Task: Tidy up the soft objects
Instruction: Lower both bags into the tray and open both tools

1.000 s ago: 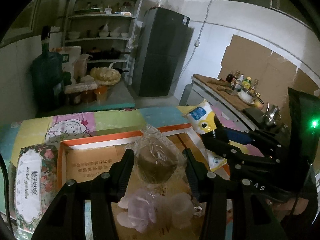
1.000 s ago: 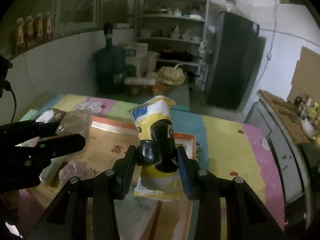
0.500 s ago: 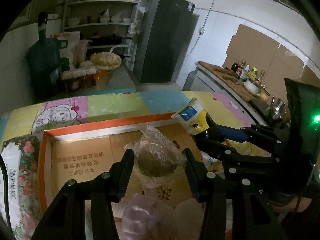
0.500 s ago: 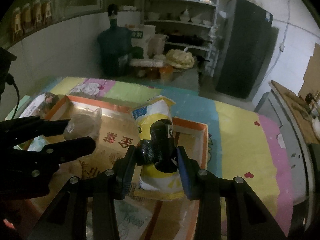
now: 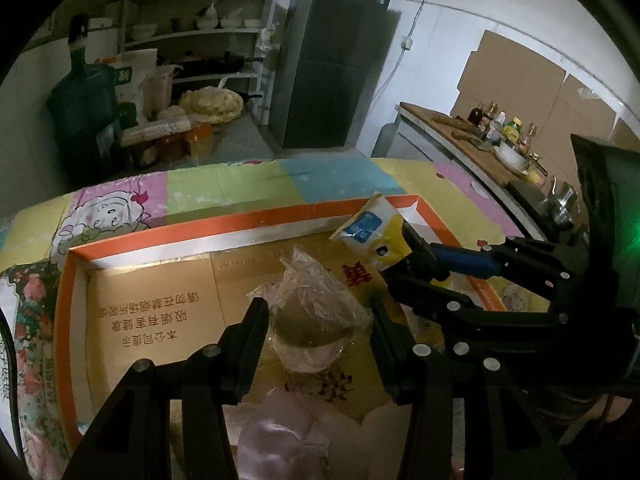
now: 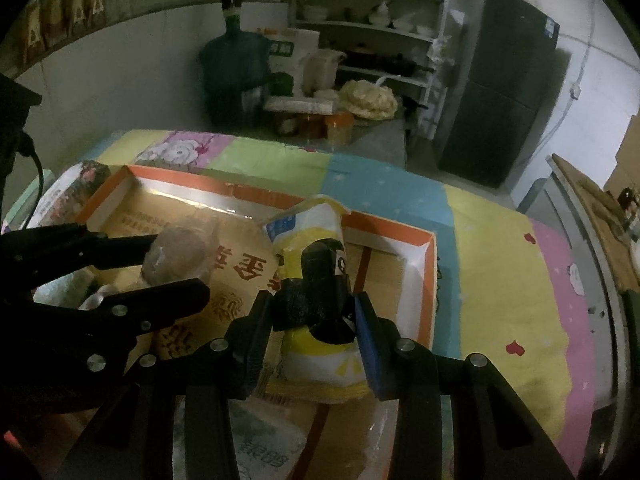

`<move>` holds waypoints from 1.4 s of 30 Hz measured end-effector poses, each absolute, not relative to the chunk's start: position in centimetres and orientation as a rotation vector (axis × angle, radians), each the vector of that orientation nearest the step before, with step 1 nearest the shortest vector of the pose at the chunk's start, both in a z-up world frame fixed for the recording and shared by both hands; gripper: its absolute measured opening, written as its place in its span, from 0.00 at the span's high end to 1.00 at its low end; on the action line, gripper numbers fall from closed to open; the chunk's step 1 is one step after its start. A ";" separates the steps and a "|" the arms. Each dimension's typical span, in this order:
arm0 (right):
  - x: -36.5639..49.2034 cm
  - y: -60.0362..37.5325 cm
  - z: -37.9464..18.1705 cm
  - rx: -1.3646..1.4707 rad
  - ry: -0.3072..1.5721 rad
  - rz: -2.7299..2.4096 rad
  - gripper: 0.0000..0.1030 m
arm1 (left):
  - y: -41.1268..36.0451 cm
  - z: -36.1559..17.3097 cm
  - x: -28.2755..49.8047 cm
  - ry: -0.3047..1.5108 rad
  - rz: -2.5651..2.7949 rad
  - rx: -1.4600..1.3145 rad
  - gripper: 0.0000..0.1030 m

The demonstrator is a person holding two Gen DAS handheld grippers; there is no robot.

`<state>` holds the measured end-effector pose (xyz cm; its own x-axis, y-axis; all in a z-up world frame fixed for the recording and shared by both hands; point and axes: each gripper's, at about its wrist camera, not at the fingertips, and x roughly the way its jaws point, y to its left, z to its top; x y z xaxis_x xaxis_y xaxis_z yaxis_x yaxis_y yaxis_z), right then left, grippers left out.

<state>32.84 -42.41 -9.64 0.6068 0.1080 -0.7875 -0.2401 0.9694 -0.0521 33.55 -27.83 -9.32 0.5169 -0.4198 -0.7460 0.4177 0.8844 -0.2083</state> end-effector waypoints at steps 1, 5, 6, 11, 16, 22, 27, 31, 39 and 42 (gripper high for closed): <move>32.9 -42.4 -9.7 -0.161 0.902 0.203 0.59 | -27.8 -9.3 33.6 0.898 -0.504 -0.003 0.51; 33.2 -42.3 -9.9 -0.159 0.914 0.207 0.58 | -27.8 -9.3 33.8 0.905 -0.509 -0.020 0.49; 33.3 -42.4 -9.9 -0.157 0.915 0.208 0.58 | -27.7 -9.3 33.9 0.906 -0.511 -0.026 0.48; 33.3 -42.4 -9.9 -0.159 0.914 0.207 0.58 | -27.6 -9.2 33.7 0.904 -0.505 -0.030 0.46; 33.3 -42.4 -9.9 -0.154 0.910 0.206 0.55 | -27.7 -9.0 33.3 0.886 -0.488 -0.010 0.45; 33.1 -42.4 -9.9 -0.150 0.899 0.197 0.47 | -27.3 -8.4 33.0 0.867 -0.485 -0.019 0.38; 32.5 -42.6 -9.3 -0.125 0.877 0.194 0.43 | -26.8 -7.8 32.7 0.845 -0.486 -0.025 0.28; 31.8 -42.6 -8.8 -0.122 0.861 0.181 0.43 | -26.4 -7.2 32.2 0.824 -0.489 -0.024 0.28; 30.3 -42.4 -7.3 -0.091 0.816 0.174 0.43 | -25.3 -5.5 30.7 0.758 -0.469 -0.020 0.27; 29.8 -42.0 -6.9 -0.086 0.804 0.174 0.43 | -24.7 -4.8 30.1 0.730 -0.455 -0.020 0.27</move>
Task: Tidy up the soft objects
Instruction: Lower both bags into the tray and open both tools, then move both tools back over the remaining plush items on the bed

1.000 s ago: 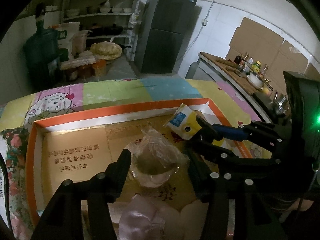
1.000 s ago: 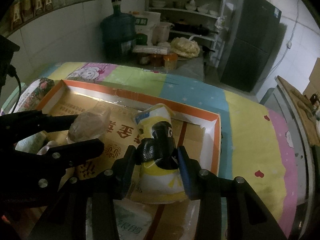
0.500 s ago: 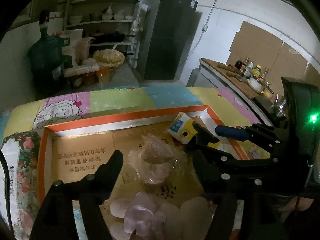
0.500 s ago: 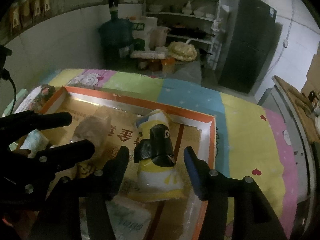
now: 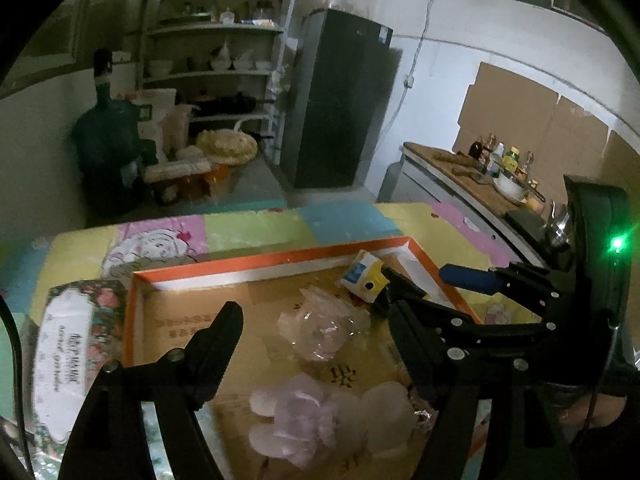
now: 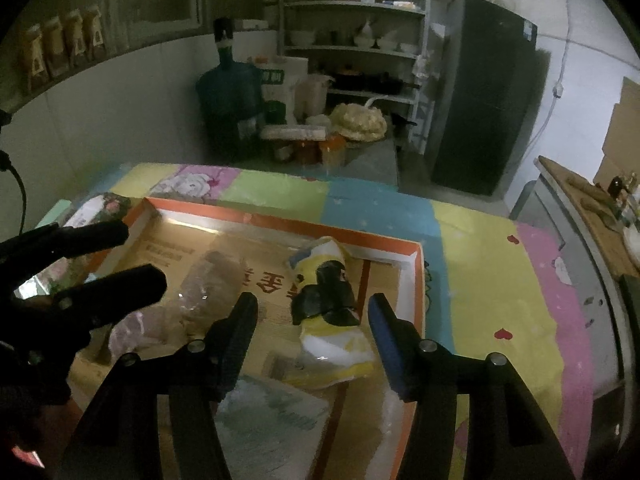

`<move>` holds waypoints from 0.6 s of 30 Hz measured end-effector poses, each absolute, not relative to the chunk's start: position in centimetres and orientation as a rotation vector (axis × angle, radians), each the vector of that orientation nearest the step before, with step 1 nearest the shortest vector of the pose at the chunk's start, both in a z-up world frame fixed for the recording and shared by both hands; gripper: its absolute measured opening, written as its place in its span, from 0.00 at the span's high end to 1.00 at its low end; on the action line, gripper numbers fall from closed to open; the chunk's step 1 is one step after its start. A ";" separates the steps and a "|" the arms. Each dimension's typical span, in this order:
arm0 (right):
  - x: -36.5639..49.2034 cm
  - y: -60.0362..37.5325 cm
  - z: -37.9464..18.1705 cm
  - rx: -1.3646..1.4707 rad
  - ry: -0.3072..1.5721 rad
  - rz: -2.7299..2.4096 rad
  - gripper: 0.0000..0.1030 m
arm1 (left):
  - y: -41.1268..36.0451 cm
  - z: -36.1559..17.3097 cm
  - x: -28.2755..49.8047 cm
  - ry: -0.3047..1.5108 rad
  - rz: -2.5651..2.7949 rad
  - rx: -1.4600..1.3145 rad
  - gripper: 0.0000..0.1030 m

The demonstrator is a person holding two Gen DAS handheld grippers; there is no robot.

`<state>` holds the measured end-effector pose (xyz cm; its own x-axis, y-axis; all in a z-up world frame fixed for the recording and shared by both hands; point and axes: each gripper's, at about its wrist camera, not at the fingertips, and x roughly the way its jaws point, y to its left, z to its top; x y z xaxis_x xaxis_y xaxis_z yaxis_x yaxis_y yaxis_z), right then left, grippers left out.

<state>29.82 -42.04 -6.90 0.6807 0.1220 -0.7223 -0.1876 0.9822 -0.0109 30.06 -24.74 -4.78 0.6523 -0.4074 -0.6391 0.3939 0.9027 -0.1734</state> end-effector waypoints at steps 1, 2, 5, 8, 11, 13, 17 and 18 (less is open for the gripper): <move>29.6 -41.9 -6.8 -0.084 0.801 0.175 0.43 | -24.5 -4.6 29.9 0.722 -0.451 -0.021 0.27; 29.5 -41.7 -6.7 -0.082 0.798 0.177 0.43 | -24.3 -4.4 29.7 0.715 -0.448 -0.022 0.27; 29.2 -41.5 -6.5 -0.078 0.792 0.179 0.43 | -23.6 -4.0 29.2 0.703 -0.440 -0.031 0.27; 28.6 -41.3 -6.1 -0.075 0.784 0.182 0.43 | -23.2 -3.7 28.7 0.693 -0.431 -0.036 0.27; 28.0 -40.8 -5.7 -0.076 0.774 0.187 0.43 | -22.6 -3.4 28.1 0.683 -0.421 -0.041 0.27; 27.7 -40.5 -5.4 -0.077 0.768 0.190 0.43 | -22.3 -3.2 27.8 0.681 -0.419 -0.048 0.27; 27.0 -39.9 -5.0 -0.081 0.762 0.196 0.42 | -21.8 -2.9 27.2 0.672 -0.419 -0.048 0.27; 26.9 -39.9 -4.9 -0.082 0.761 0.197 0.42 | -21.6 -2.8 27.0 0.669 -0.418 -0.048 0.27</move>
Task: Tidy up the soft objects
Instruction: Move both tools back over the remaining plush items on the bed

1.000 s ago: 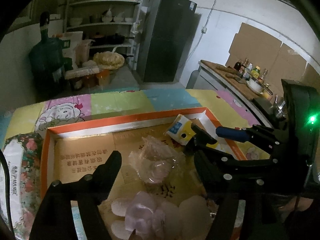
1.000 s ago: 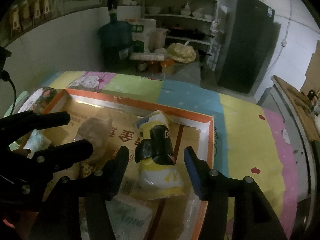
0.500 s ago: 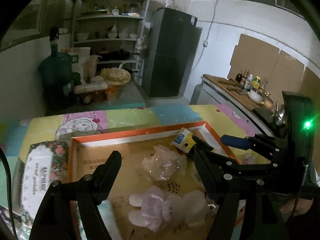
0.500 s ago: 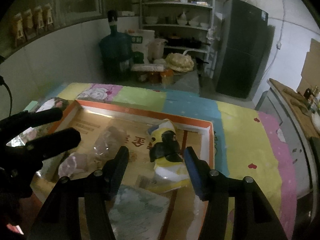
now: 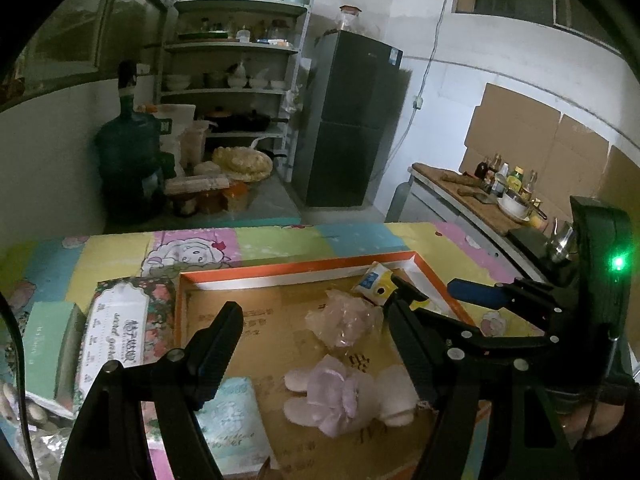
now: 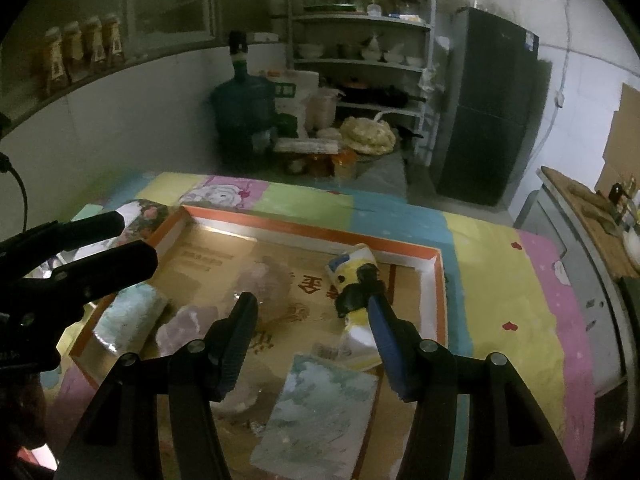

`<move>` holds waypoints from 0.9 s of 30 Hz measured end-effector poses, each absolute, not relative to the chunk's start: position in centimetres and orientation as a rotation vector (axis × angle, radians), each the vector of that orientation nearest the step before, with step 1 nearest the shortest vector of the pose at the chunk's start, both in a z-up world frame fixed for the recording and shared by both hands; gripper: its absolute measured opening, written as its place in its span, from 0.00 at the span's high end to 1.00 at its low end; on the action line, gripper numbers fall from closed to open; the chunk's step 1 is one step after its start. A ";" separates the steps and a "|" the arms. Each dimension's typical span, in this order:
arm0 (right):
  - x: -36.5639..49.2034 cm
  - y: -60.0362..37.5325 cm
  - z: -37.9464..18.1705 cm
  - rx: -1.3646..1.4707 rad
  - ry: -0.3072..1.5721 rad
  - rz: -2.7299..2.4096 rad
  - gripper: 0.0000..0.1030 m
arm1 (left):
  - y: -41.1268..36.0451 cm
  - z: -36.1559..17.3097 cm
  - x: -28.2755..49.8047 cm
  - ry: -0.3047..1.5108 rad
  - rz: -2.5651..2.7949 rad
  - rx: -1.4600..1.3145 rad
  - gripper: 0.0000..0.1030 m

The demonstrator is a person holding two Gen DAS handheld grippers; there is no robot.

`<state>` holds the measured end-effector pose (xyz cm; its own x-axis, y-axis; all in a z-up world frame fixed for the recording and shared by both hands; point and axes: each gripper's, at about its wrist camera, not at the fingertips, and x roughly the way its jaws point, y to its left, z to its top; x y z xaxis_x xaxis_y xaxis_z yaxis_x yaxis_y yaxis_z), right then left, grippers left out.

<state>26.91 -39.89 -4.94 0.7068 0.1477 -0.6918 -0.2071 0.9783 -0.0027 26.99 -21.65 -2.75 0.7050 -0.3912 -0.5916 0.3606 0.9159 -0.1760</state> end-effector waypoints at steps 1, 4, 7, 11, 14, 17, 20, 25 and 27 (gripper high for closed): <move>26.8 -39.7 -4.9 -0.084 0.760 0.198 0.42 | -21.5 -2.7 26.8 0.666 -0.418 -0.049 0.27; 26.4 -39.2 -4.6 -0.089 0.756 0.200 0.42 | -21.1 -2.4 26.3 0.659 -0.420 -0.052 0.27; 25.9 -38.7 -4.3 -0.094 0.750 0.205 0.42 | -20.8 -2.2 25.9 0.654 -0.420 -0.052 0.27; 25.1 -37.7 -3.8 -0.098 0.739 0.213 0.42 | -20.1 -1.9 25.4 0.647 -0.415 -0.054 0.27; 24.5 -37.0 -3.6 -0.099 0.731 0.221 0.42 | -19.4 -1.7 24.9 0.641 -0.410 -0.056 0.27; 23.8 -36.3 -3.4 -0.092 0.721 0.229 0.42 | -18.6 -1.5 24.2 0.629 -0.398 -0.058 0.27; 23.2 -35.4 -3.3 -0.086 0.711 0.236 0.42 | -17.8 -1.4 23.6 0.618 -0.384 -0.058 0.27; 22.2 -34.0 -3.2 -0.079 0.696 0.255 0.42 | -16.3 -1.3 22.7 0.600 -0.363 -0.056 0.27; 21.8 -33.2 -3.1 -0.079 0.689 0.260 0.42 | -15.6 -1.3 22.4 0.596 -0.357 -0.060 0.27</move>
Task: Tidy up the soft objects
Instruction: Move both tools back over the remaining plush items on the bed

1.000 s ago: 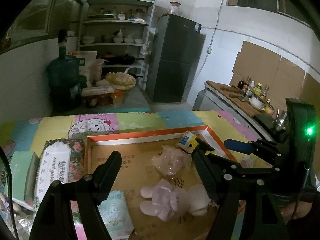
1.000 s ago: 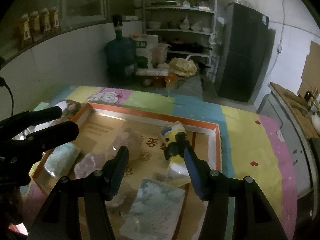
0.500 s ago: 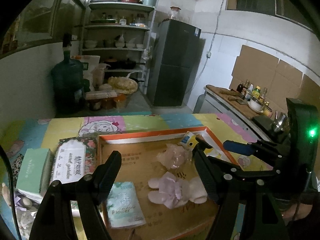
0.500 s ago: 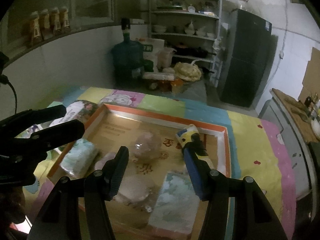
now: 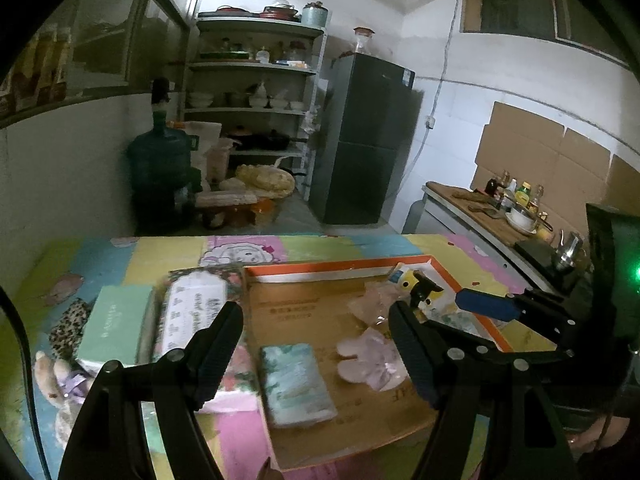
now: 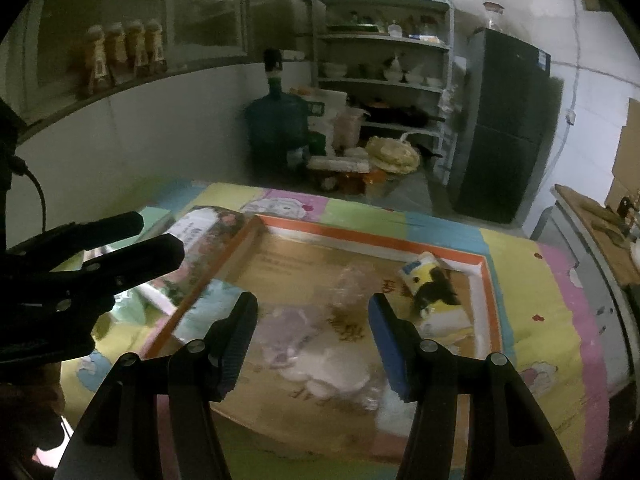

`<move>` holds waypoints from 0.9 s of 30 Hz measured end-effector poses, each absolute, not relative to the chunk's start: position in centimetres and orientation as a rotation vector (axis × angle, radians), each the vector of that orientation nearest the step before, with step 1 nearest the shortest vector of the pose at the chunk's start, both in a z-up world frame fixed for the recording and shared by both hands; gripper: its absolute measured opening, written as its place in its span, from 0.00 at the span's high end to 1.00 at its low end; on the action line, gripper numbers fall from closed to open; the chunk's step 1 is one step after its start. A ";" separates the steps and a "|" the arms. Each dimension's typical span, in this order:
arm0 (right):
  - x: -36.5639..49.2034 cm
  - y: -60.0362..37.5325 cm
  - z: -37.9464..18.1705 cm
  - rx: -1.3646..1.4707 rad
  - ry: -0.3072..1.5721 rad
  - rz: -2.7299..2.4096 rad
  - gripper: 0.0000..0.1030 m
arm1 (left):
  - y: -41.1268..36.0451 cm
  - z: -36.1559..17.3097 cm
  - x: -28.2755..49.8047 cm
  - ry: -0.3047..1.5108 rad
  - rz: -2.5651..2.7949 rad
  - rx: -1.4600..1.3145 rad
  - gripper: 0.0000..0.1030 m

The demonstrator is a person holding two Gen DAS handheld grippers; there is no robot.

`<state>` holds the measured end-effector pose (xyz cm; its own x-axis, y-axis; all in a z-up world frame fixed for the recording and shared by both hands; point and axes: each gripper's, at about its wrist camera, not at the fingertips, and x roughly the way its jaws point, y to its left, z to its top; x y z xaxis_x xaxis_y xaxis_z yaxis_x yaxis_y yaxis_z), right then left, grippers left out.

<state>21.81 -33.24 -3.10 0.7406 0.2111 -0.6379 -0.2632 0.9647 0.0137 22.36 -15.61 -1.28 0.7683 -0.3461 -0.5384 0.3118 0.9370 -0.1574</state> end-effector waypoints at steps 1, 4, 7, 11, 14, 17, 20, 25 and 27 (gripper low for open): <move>21.6 -32.8 -3.1 -0.080 0.686 0.264 0.42 | -15.3 -1.3 22.2 0.593 -0.354 -0.062 0.27; 21.0 -31.7 -2.8 -0.077 0.675 0.280 0.42 | -14.1 -1.1 21.5 0.579 -0.341 -0.064 0.27; 20.4 -30.2 -2.6 -0.069 0.660 0.296 0.42 | -13.0 -0.9 20.8 0.566 -0.330 -0.072 0.27; 19.7 -28.0 -2.7 -0.049 0.650 0.330 0.42 | -11.1 -0.9 19.9 0.544 -0.308 -0.073 0.27; 19.7 -26.1 -2.9 -0.051 0.653 0.346 0.42 | -9.8 -0.9 19.3 0.532 -0.291 -0.074 0.27; 19.7 -24.5 -3.1 -0.048 0.658 0.363 0.42 | -8.1 -0.8 18.8 0.525 -0.275 -0.084 0.27; 19.5 -23.3 -3.2 -0.044 0.660 0.378 0.42 | -6.4 -0.8 18.5 0.517 -0.262 -0.100 0.27; 19.1 -21.6 -3.3 -0.042 0.662 0.397 0.42 | -3.6 -0.7 17.6 0.497 -0.247 -0.134 0.27; 18.9 -20.7 -3.4 -0.043 0.664 0.403 0.42 | -2.5 -0.8 17.3 0.491 -0.248 -0.151 0.27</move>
<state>18.92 -20.73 -3.42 0.7132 0.3500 -0.6073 -0.3769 0.9220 0.0888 17.27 -2.53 -0.81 0.8526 -0.2706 -0.4470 0.1981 0.9590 -0.2026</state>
